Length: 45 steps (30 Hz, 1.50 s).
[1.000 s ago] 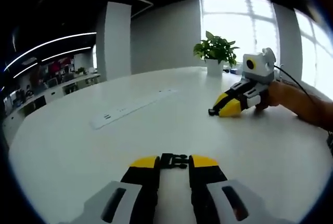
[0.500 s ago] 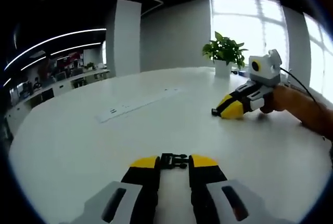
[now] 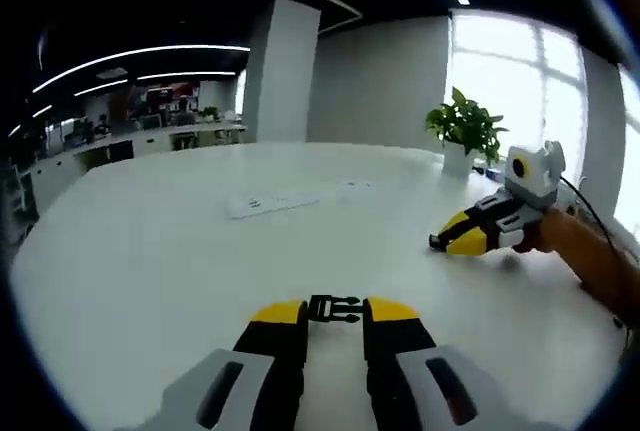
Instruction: Snap the two parts of the plastic buckle together until the buckle closes and remains connected.
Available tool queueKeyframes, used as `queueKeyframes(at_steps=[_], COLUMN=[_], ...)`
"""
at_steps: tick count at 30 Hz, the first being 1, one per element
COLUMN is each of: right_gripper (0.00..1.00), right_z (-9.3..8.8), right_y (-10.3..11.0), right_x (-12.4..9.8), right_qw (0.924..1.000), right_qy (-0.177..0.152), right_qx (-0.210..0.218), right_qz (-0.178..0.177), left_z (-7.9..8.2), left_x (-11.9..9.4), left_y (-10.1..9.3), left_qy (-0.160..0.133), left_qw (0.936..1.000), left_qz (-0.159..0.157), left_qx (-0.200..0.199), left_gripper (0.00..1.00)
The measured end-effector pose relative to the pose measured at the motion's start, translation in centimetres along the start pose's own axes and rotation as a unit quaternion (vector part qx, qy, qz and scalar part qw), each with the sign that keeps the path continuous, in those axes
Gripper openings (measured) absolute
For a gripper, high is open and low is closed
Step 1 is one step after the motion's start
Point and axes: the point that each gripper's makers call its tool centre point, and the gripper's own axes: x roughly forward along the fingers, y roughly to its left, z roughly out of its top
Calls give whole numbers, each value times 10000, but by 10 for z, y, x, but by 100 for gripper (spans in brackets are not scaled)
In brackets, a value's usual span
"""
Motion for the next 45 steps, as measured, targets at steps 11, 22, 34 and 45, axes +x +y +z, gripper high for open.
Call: queueKeyframes(at_steps=[11, 22, 34, 45], right_gripper=[12, 14, 19, 19], right_z=[-6, -7, -9, -8], right_y=[-4, -13, -9, -14], right_x=[2, 5, -1, 0], right_qw=[9998, 9999, 9988, 9971], right_qy=[97, 66, 4, -59], right_qx=[-25, -92, 293, 413], right_qz=[161, -74, -403, -631], left_z=[-14, -7, -7, -6], left_x=[2, 7, 5, 5], left_y=[3, 13, 11, 12], left_qy=[150, 156, 139, 130], left_qw=[9992, 9987, 9986, 9985], left_qz=[249, 289, 254, 253], left_qx=[279, 401, 442, 458], left_gripper=[21, 21, 21, 21])
